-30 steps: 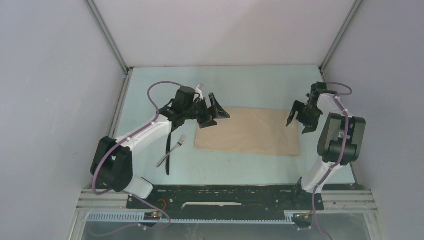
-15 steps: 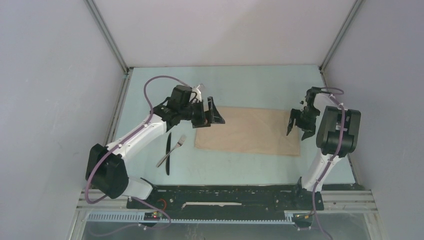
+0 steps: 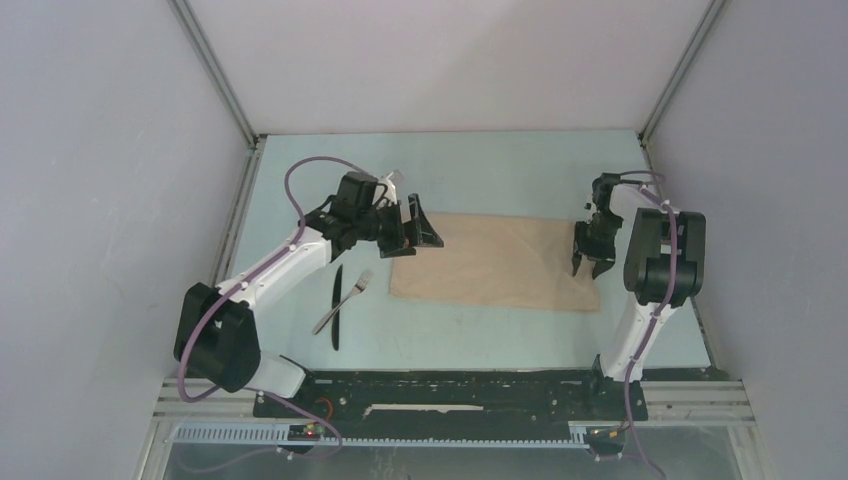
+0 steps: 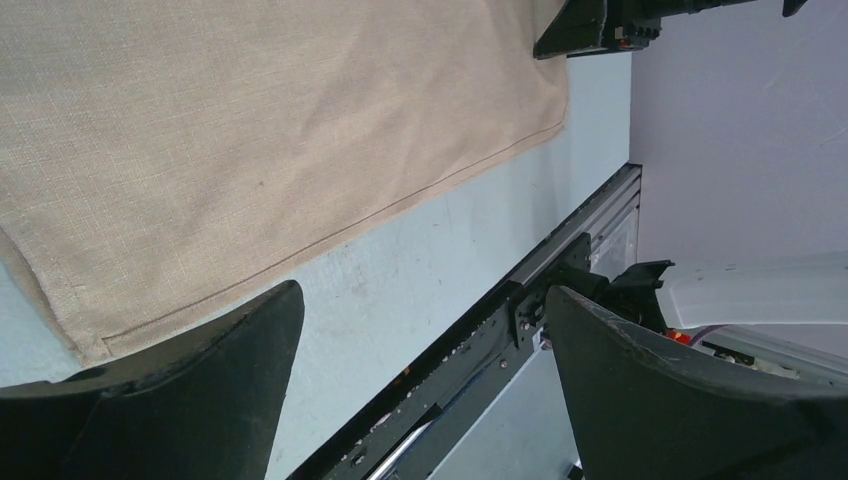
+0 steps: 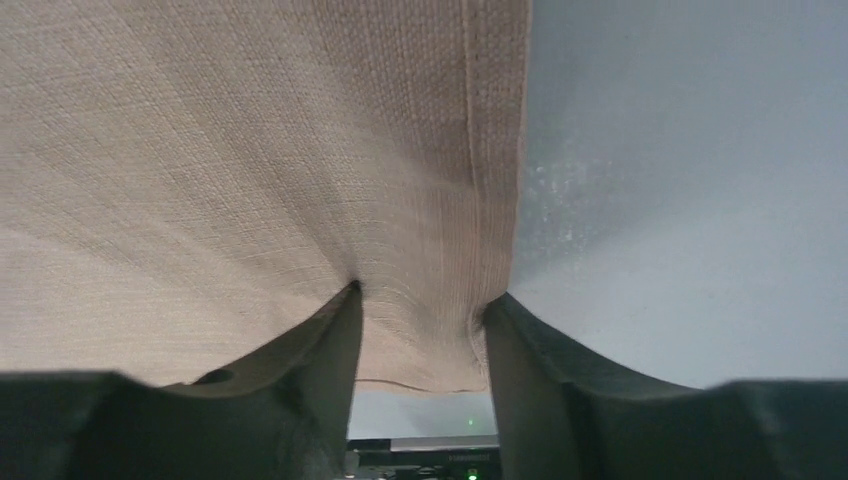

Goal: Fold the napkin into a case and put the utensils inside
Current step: Pick up the rectangle-folded napkin from the center of the board.

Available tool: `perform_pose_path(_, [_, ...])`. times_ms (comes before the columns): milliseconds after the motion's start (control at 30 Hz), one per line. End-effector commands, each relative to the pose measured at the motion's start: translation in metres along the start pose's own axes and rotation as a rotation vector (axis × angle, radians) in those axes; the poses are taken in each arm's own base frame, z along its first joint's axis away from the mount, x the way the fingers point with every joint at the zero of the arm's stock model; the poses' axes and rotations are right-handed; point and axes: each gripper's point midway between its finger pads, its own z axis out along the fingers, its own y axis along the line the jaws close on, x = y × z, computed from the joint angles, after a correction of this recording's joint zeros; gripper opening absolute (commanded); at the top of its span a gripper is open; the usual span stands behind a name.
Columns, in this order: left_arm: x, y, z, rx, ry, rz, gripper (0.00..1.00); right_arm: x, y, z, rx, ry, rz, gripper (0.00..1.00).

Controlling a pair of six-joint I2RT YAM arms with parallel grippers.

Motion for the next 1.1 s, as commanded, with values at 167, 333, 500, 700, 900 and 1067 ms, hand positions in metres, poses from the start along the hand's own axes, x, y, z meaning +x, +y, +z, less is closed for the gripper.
perform_pose_path(167, [-0.004,-0.006,-0.007,0.034,-0.021,0.022,0.98,-0.013,0.003,0.01,0.028,-0.05,-0.033,0.22])
perform_pose_path(333, [-0.004,-0.004,-0.006,0.029,-0.022,0.019,0.98,-0.015,-0.013,0.001,0.089,-0.073,-0.02,0.0])
perform_pose_path(500, [-0.004,-0.003,-0.005,0.026,-0.023,0.019,0.98,-0.017,-0.057,-0.014,0.231,-0.102,0.048,0.0])
perform_pose_path(700, [-0.005,-0.002,-0.006,0.017,-0.031,0.023,0.98,-0.028,-0.075,-0.038,0.277,-0.185,0.078,0.0])
perform_pose_path(900, [-0.006,0.0,-0.008,0.015,-0.038,0.025,0.98,-0.027,-0.053,-0.049,0.309,-0.208,0.033,0.0])
perform_pose_path(1067, [-0.01,0.002,-0.011,0.01,-0.052,0.02,0.98,-0.014,0.01,-0.048,0.202,-0.194,-0.034,0.0])
